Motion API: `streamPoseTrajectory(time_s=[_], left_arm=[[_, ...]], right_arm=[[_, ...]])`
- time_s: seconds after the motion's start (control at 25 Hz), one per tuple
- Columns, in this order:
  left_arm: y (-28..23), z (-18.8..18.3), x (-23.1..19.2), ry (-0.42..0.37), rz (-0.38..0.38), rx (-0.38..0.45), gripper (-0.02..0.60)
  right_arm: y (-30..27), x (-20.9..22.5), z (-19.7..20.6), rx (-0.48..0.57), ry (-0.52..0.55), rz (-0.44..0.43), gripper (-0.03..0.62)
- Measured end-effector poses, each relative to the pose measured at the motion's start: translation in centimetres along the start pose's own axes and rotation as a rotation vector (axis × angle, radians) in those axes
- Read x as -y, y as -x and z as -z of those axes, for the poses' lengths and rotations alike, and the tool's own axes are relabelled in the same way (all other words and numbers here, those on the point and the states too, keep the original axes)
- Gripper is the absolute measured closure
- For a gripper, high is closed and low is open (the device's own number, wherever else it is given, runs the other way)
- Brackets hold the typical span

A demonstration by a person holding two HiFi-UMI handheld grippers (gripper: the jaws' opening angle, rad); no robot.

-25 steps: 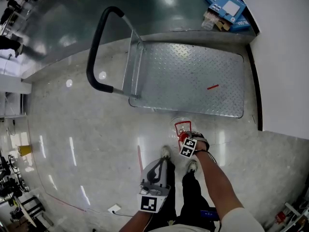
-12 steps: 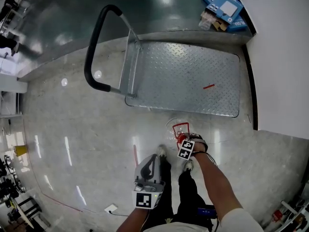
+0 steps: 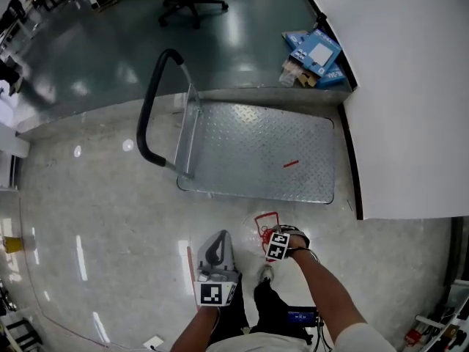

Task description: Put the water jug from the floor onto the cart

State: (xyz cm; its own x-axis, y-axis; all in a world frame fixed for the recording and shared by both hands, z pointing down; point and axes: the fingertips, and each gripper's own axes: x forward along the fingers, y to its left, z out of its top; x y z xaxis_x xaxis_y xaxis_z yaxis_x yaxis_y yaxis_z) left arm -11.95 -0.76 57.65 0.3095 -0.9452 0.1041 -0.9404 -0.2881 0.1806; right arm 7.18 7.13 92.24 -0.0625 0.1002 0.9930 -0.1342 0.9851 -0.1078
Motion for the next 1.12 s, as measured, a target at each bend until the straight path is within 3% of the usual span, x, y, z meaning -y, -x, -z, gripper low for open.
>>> streamPoseTrajectory(time_s=[0.16, 0.48, 1.12], left_arm=[[-0.9, -3.7, 0.1, 0.014, 0.034, 0.047, 0.578], [-4.4, -7.6, 0.3, 0.011, 0.106, 0.101, 0.578], [-14.0, -7.6, -1.6, -0.039, -0.003, 0.066, 0.578]], right_arm=[[5.4, 1.2, 0.4, -0.001, -0.067, 0.001, 0.324], [13.0, 10.1, -0.5, 0.013, -0.113, 0.097, 0.324], [14.4, 30.7, -4.6, 0.081, -0.116, 0.132, 0.324]])
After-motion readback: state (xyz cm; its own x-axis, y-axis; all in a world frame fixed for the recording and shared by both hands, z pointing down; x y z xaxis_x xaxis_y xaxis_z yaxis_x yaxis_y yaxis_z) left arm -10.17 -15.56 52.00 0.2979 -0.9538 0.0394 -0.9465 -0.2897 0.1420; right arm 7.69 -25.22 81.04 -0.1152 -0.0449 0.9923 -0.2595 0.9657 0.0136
